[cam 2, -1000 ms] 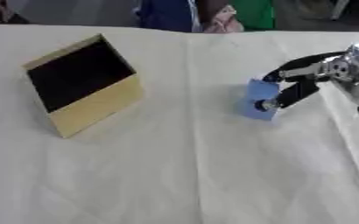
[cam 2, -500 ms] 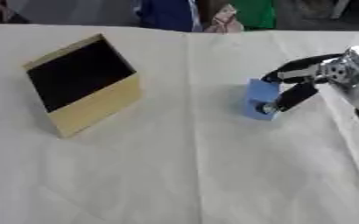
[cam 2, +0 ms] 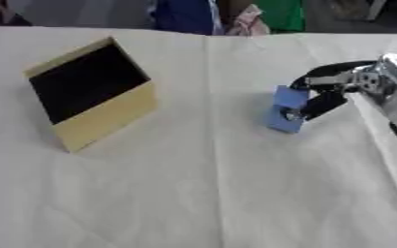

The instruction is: Pick up objects on the table and place them in the box.

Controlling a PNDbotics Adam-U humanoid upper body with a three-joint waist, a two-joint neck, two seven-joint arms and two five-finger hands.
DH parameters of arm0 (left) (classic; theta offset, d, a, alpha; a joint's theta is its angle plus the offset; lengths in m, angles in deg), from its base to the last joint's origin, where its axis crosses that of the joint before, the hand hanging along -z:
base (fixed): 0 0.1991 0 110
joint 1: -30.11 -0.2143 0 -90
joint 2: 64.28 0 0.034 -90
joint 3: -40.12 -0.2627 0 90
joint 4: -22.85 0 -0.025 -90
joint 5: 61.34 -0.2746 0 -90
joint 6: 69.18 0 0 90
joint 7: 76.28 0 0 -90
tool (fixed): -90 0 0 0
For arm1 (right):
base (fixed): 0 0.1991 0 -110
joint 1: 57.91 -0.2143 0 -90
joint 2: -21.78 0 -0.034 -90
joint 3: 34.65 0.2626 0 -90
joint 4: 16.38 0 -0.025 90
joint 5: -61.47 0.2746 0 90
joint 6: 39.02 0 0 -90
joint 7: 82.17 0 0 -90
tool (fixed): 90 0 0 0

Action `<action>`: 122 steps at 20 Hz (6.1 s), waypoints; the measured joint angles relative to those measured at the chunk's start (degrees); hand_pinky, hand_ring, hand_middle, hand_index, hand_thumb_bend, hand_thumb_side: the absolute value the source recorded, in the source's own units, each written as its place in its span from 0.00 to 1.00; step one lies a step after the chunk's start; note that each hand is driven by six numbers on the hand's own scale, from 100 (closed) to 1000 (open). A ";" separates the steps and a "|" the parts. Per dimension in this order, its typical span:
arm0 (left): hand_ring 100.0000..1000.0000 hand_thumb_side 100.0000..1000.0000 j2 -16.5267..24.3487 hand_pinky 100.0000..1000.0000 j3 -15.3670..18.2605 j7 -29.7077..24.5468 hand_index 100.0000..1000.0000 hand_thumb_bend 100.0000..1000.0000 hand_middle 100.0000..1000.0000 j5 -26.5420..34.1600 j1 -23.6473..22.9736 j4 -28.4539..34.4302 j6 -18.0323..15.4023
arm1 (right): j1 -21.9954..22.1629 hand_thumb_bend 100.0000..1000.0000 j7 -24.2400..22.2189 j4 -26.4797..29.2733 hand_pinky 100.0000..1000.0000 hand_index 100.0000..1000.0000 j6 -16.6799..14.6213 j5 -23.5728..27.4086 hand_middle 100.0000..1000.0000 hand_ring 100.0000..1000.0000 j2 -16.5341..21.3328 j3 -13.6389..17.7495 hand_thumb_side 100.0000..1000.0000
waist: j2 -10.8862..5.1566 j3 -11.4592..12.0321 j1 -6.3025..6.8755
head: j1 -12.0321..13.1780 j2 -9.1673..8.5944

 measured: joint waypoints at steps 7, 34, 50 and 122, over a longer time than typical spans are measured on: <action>0.58 0.94 0.00 0.64 0.01 0.00 0.84 0.00 0.60 -0.04 -0.09 0.00 0.00 | -0.64 0.00 1.24 3.77 0.86 0.82 1.23 1.86 0.60 0.91 1.21 1.14 0.64 | -0.32 -0.24 -0.27 | 0.18 0.00; 0.58 0.94 -0.56 0.64 -0.59 -0.98 0.84 0.00 0.60 1.02 3.71 0.00 -0.89 | -21.60 0.00 2.98 0.00 0.84 0.77 2.66 -0.43 0.53 0.87 -11.60 2.19 0.55 | 0.23 2.20 -0.86 | -4.22 0.01; 0.58 0.94 -2.61 0.64 -1.46 -2.14 0.84 0.00 0.60 2.76 8.62 0.00 -1.63 | -26.42 0.00 9.64 -10.60 0.84 0.77 0.93 -7.90 0.51 0.86 -28.66 6.12 0.57 | 1.60 4.90 -0.90 | -7.43 0.04; 0.58 0.94 -3.58 0.63 -1.77 -2.08 0.84 0.00 0.59 2.92 9.47 0.00 -1.14 | -26.06 0.13 8.84 -3.35 1.00 1.00 -9.48 -10.36 1.00 1.00 -32.25 3.88 0.79 | 1.27 4.56 -2.33 | -3.89 -1.38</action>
